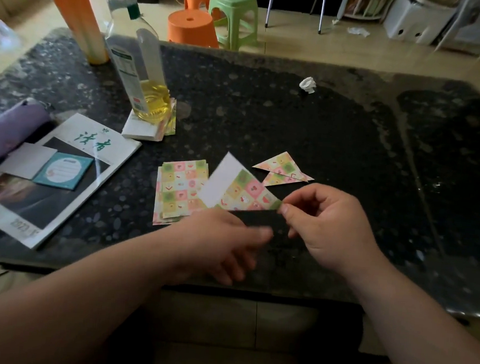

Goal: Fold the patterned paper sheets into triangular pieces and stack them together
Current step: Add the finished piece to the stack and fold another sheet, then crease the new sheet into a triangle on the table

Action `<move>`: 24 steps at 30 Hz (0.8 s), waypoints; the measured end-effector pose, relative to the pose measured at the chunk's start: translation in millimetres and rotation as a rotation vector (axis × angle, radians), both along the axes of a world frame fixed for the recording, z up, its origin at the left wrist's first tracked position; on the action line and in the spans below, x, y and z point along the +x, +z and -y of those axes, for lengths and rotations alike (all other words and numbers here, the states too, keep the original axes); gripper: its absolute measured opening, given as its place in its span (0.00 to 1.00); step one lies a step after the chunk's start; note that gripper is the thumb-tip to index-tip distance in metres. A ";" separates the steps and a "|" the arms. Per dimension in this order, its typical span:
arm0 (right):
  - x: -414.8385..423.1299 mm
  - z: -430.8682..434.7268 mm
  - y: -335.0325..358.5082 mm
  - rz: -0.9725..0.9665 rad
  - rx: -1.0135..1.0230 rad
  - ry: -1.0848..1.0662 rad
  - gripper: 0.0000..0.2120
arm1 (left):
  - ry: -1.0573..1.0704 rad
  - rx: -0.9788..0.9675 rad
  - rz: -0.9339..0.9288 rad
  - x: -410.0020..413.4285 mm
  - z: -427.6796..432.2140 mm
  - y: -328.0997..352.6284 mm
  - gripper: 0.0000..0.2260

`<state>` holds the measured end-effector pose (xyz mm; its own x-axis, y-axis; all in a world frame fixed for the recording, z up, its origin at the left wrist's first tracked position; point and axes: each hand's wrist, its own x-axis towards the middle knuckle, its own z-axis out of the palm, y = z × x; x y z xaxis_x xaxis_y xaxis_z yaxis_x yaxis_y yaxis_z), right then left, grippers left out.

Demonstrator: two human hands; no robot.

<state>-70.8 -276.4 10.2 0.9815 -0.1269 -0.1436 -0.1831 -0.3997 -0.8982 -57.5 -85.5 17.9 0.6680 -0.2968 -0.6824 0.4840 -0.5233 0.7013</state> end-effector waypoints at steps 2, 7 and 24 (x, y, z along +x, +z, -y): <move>6.5 10.9 -4.8 -0.173 -0.077 0.043 0.05 | -0.228 0.375 0.425 0.6 -7.2 -0.6 0.10; 7.4 21.4 -30.0 -0.451 -0.095 0.057 0.04 | -0.033 0.367 0.461 16.3 -13.5 -18.5 0.17; -6.9 43.0 -47.5 -0.216 -0.411 0.367 0.10 | -0.554 0.445 0.634 1.0 10.5 -52.5 0.07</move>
<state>-77.7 -319.4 -37.3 0.9257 0.1281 -0.3559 -0.1282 -0.7790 -0.6138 -56.6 -96.0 -34.6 0.7946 -0.4826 -0.3684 -0.3151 -0.8465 0.4292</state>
